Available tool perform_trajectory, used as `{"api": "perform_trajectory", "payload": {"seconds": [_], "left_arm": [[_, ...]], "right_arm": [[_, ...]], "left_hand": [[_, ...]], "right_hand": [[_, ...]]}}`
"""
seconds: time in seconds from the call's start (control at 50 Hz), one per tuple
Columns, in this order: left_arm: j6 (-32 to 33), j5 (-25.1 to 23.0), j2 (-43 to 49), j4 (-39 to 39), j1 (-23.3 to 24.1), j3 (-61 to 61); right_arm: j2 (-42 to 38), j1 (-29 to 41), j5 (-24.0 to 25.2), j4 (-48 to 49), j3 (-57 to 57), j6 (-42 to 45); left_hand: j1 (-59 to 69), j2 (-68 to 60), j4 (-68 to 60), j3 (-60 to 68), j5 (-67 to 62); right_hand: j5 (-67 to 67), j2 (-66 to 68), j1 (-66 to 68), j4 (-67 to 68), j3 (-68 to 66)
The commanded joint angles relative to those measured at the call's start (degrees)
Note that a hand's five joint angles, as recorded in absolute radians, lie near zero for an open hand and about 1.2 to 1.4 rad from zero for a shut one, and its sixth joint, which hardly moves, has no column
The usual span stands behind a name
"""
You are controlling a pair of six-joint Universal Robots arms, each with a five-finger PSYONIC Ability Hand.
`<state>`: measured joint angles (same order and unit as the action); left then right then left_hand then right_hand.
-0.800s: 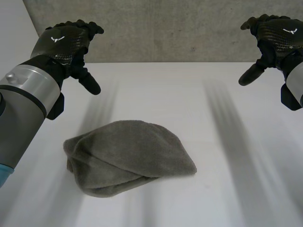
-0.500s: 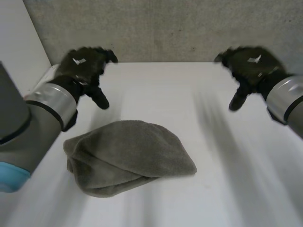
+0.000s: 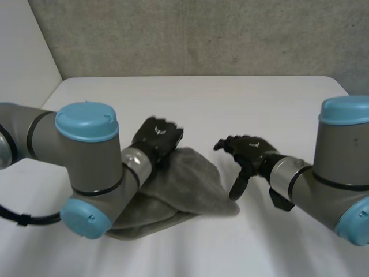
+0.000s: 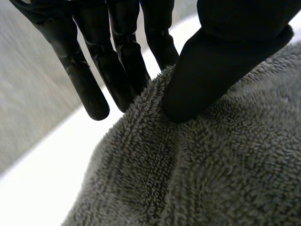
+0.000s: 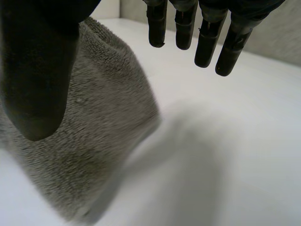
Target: Fold the towel.
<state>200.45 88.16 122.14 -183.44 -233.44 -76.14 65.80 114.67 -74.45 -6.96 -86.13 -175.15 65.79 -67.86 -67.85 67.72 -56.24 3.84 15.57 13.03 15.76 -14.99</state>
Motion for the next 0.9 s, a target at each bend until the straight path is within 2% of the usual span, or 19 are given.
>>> {"api": "perform_trajectory", "payload": {"seconds": [0.02,0.1,0.12,0.14,0.16,0.18,0.2,0.22,0.3,0.44,0.56,0.7,0.74,0.76,0.78,0.8,0.82,0.88,0.9], "left_arm": [[-0.8,2.8,-2.9,-9.0,3.8,7.6],[-2.6,8.1,-6.7,-13.1,5.6,11.3],[-5.1,12.0,-8.4,-15.1,6.1,12.1],[-5.2,12.0,-8.4,-15.1,6.2,12.2],[-9.1,16.1,-10.8,-17.7,6.5,12.1],[-9.1,16.2,-10.8,-17.7,6.5,12.1],[-13.3,19.6,-14.6,-19.8,6.6,11.0],[-13.3,19.6,-14.6,-19.9,6.6,11.0],[-22.8,23.4,-25.9,-24.8,5.2,1.5],[-24.3,22.1,-32.2,-28.0,-2.3,-14.6],[-24.3,16.0,-31.4,-28.0,-10.0,-33.5],[-23.1,14.2,-25.5,-25.0,-12.1,-39.8],[-21.4,14.1,-25.4,-19.9,-12.1,-39.8],[-21.4,14.1,-25.4,-19.9,-12.1,-39.8],[-20.4,14.0,-25.7,-16.5,-12.0,-39.3],[-20.4,14.0,-25.7,-16.4,-12.0,-39.3],[-19.7,14.0,-26.7,-13.1,-12.0,-38.6],[-19.2,14.0,-28.0,-11.2,-11.8,-37.9],[-18.9,14.0,-29.7,-9.6,-11.5,-36.9]], "right_arm": [[4.4,-4.1,-1.0,0.4,-0.1,0.2],[6.6,-5.8,-1.0,0.7,-0.1,-0.1],[6.6,-5.8,-1.0,0.7,-0.1,-0.1],[7.3,-5.9,-1.0,1.3,0.0,-0.4],[7.3,-5.9,-1.0,1.3,0.0,-0.4],[7.8,-6.0,-1.2,2.4,0.1,-0.5],[7.8,-6.0,-1.2,2.4,0.1,-0.5],[8.5,-6.9,-1.5,3.5,0.1,-0.5],[9.7,-8.2,-1.6,4.1,0.2,-0.4],[9.8,-8.1,-0.8,4.1,0.7,0.0],[9.4,-7.4,-0.4,4.1,1.5,0.1],[7.4,-7.3,-0.5,3.8,1.8,0.8],[7.3,-7.3,-0.5,3.7,1.8,1.3],[7.3,-7.3,-0.5,3.8,1.8,2.0],[7.3,-7.3,-0.5,3.8,1.8,2.0],[7.3,-7.2,-0.5,3.7,1.7,2.9],[7.3,-7.2,-0.5,3.7,1.7,2.9],[7.2,-6.8,-0.6,3.6,1.7,4.3],[7.2,-6.5,-0.6,3.6,1.7,4.8]], "left_hand": [[14.2,-12.1,-12.1,12.3,-13.8],[14.2,-12.1,-12.1,12.3,-13.8],[14.2,-12.1,-12.1,12.3,-13.8],[14.2,-12.1,-12.1,12.3,-13.8],[14.2,-12.1,-12.1,12.3,-13.8],[14.2,-12.1,-12.1,12.3,-13.8],[14.2,-12.1,-12.1,12.3,-13.8],[14.2,-12.1,-12.1,12.3,-13.8],[14.2,-12.1,-12.1,12.3,-13.8],[14.2,-12.1,-12.1,12.3,-13.8],[14.2,-12.1,-12.1,12.3,-13.8],[14.2,-12.1,-12.1,12.3,-13.8],[1.5,0.5,0.5,-0.4,-1.1],[1.5,0.6,0.6,-0.5,-1.0],[-10.4,12.4,12.4,-12.3,10.8],[-10.5,12.6,12.6,-12.4,10.9],[-24.8,26.9,26.9,-26.7,25.3],[-33.2,35.3,35.3,-35.1,33.7],[-41.4,43.4,43.4,-43.3,41.8]], "right_hand": [[-3.8,-5.6,-3.0,-5.8,5.0],[-3.8,-5.6,-3.0,-5.8,5.0],[-3.8,-5.6,-3.0,-5.8,5.0],[-3.8,-5.6,-3.0,-5.8,5.0],[-3.8,-5.6,-3.0,-5.8,5.0],[-3.8,-5.6,-3.0,-5.8,5.0],[-3.8,-5.6,-3.0,-5.8,5.0],[-3.8,-5.6,-3.0,-5.8,5.0],[-3.8,-5.6,-3.0,-5.8,5.0],[-3.8,-5.6,-3.0,-5.8,5.0],[-3.8,-5.6,-3.0,-5.8,5.0],[-3.8,-5.6,-3.0,-5.8,5.0],[-3.8,-5.6,-3.0,-5.8,5.0],[-3.8,-5.6,-3.0,-5.8,5.0],[-3.8,-5.6,-3.0,-5.8,5.0],[-3.8,-5.6,-3.0,-5.8,5.0],[-3.8,-5.6,-3.0,-5.8,5.0],[-3.8,-5.6,-3.0,-5.8,5.0],[-3.8,-5.6,-3.0,-5.8,5.0]]}}
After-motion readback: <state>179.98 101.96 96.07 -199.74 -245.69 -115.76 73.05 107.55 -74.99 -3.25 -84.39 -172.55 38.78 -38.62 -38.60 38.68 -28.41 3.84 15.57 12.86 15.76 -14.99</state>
